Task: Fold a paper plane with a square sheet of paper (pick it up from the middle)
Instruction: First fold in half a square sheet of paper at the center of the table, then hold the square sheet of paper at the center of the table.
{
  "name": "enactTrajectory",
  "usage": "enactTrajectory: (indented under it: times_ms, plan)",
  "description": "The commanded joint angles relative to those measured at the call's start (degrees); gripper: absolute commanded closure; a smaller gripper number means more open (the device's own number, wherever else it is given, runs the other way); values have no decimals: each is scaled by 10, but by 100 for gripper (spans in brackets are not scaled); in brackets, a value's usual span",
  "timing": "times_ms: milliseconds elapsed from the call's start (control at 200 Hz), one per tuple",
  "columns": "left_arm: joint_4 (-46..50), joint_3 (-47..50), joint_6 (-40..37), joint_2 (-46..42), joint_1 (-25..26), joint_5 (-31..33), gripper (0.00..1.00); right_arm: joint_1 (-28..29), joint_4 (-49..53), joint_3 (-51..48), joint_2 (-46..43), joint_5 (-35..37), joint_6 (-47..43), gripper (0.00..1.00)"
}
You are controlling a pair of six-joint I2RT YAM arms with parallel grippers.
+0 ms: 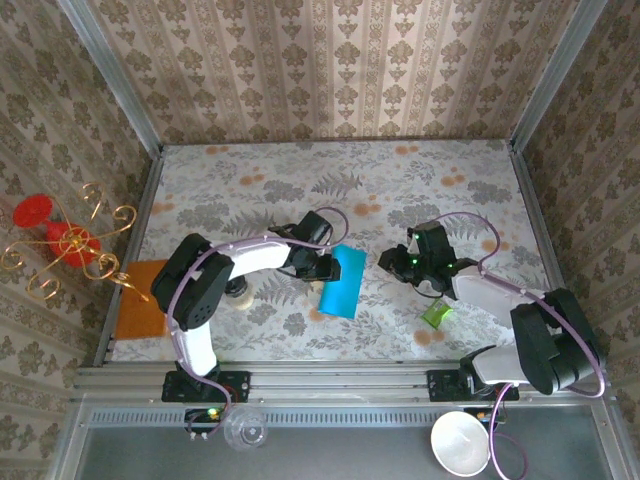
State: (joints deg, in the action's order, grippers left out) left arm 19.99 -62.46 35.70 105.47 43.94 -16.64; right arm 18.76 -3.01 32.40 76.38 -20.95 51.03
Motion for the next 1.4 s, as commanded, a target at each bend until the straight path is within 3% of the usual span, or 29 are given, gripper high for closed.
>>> enactTrajectory:
  times_ms: [0,1085,1396]
  plan:
    - [31,-8,-27,39,15,15,61,-11,30,-8,-14,30,3,78]
    - [61,-40,-53,93,33,30,57,-17,-8,-10,30,-33,-4,79]
    - [59,-35,-49,98,33,32,57,41,-66,8,85,-80,15,81]
